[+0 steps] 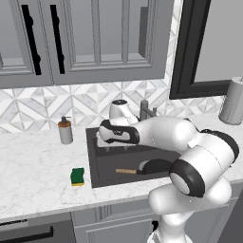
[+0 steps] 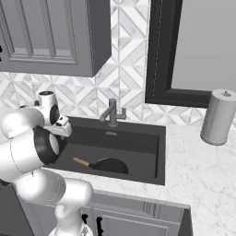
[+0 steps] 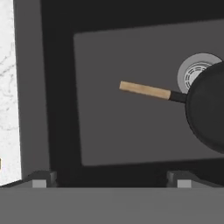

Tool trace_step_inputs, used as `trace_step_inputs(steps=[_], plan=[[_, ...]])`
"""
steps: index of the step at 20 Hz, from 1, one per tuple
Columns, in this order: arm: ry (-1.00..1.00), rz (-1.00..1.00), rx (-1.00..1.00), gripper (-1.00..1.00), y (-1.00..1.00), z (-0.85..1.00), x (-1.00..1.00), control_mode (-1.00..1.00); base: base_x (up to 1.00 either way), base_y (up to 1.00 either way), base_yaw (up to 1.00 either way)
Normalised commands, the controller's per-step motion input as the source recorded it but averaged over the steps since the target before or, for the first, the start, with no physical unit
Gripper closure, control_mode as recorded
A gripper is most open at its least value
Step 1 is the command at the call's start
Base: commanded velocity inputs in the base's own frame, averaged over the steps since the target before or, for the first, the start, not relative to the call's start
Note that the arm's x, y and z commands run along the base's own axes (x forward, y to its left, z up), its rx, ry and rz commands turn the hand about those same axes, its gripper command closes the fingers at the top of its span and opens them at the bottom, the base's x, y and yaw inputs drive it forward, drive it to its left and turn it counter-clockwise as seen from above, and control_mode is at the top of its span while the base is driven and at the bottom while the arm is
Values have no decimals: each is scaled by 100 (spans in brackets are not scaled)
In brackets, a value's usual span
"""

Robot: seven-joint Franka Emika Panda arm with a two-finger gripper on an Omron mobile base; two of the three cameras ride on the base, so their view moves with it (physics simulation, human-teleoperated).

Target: Pick the pan and sponge and place them into the sink. Then turn on the water.

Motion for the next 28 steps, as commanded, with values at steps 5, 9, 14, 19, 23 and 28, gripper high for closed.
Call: trace_step_inputs(steps=[5, 9, 14, 19, 23, 28], plan=[[12, 7, -3, -100, 48, 3, -29, -100, 0, 0, 0], [16, 5, -18, -100, 60, 0, -17, -100, 0, 0, 0], [4, 2, -3, -100, 50, 0, -19, -100, 0, 0, 0], [0, 0, 0, -100, 36, 0, -19, -100, 0, 0, 0], [0, 0, 2, -100, 26, -8, -13, -100, 0, 0, 0], [0, 0, 3, -100, 31, -7, -4, -100, 0, 0, 0]])
